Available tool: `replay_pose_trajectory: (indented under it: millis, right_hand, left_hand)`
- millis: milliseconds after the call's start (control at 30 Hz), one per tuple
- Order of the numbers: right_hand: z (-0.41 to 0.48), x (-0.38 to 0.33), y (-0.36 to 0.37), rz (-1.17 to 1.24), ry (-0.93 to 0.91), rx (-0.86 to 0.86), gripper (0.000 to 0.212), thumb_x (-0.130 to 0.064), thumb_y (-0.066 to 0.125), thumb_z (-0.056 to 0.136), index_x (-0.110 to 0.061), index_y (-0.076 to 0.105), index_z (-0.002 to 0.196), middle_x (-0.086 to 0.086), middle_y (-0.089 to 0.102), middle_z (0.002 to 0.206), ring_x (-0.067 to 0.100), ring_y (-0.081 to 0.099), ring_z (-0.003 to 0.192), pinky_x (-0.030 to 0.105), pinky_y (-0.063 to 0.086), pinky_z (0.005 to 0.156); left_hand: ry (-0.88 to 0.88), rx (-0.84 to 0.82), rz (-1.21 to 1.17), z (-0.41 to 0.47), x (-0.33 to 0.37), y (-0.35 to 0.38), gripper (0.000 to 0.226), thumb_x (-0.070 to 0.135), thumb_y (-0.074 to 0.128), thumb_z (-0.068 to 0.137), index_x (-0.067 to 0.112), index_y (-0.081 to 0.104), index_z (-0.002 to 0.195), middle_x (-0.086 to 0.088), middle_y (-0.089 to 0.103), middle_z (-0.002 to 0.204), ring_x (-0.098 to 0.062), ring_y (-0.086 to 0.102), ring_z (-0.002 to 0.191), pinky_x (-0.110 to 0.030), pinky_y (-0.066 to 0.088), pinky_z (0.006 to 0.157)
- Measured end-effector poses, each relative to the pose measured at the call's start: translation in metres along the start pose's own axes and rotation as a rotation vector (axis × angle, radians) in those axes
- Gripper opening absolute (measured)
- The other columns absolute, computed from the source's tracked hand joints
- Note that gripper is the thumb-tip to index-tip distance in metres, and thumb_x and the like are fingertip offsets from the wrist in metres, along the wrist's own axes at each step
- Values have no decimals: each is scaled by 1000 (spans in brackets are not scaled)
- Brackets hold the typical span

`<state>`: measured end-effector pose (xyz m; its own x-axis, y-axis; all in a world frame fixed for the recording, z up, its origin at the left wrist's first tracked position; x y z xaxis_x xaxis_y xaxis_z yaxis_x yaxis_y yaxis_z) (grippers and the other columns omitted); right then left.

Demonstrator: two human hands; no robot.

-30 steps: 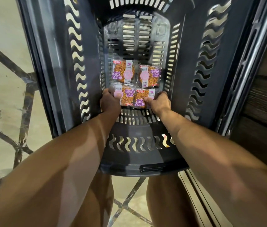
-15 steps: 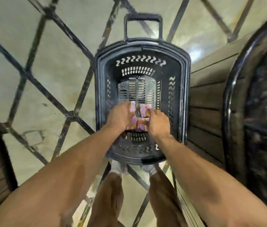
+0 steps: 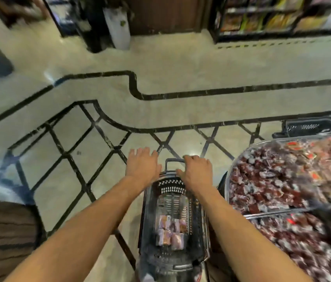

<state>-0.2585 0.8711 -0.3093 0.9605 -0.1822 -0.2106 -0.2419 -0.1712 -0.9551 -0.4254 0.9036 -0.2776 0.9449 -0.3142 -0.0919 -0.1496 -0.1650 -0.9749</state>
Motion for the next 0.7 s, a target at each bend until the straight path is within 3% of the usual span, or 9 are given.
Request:
replay_pose_trajectory:
  millis: [167,333,700]
  right_hand:
    - [-24,-10,-154,6,-43,160,64,-66,57,94,-29,52,146,4,61,141,28,52,136,53,30,118]
    - [-47,-7,-269,-21,-33,253,69,-73,51,93,-30,52,148,6,61,143,29,53,134,52,33,116]
    - [-113,66,-398,-42,200,388,61,-67,49,98,-26,55,143,7,63,139,32,51,135,62,22,121]
  left_hand:
    - [-27,119,77,-26,-10,-154,55,56,45,101,23,48,144,-11,55,142,-33,50,134,-55,30,116]
    - [-24,207,38,-41,4,-271,55,57,43,101,23,48,144,-12,54,144,-34,49,135,-59,30,117]
    - [209,313,-5,-49,94,-387,52,56,40,104,22,49,142,-13,57,141,-36,52,132,-53,35,112]
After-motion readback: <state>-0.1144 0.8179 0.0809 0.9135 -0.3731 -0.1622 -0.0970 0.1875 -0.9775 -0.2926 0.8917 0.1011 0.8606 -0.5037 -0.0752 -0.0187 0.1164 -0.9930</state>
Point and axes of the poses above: each hand's wrist, its own z-axis towards the middle knuckle, its own y-axis out of the palm, x = y × z, the point moved 9 cm from there along z, towards the middle knuckle
